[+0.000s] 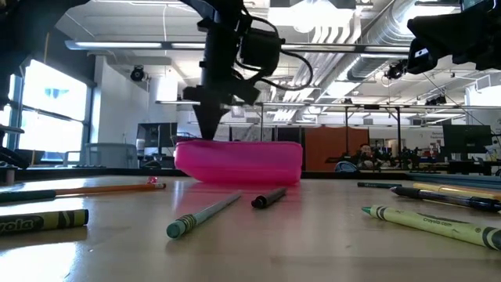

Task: Pick & place school supplies into a supply box
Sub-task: Put the purple scissors into the pink supply box

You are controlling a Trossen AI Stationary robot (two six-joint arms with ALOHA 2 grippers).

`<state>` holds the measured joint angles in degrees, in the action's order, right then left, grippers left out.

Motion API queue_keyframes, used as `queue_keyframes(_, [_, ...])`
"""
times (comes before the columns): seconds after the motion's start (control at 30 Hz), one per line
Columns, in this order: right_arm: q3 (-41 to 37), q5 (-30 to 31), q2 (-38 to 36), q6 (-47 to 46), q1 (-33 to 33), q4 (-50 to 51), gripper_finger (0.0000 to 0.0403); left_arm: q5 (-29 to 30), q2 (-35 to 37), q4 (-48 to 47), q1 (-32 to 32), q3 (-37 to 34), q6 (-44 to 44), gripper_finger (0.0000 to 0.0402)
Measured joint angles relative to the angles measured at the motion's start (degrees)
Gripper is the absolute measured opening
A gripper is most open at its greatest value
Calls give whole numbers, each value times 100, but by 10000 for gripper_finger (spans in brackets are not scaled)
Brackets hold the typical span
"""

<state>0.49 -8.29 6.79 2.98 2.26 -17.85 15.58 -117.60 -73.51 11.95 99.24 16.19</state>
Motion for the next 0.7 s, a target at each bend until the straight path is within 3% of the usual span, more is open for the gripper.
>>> queue_keyframes(0.37, [0, -1, 0, 0, 0, 0, 0, -513, 0, 592, -85, -83, 630, 28])
queue_keyframes(0.7, [2, 0, 0, 0, 0, 0, 0, -786, 0, 955, -75, -83, 647, 28])
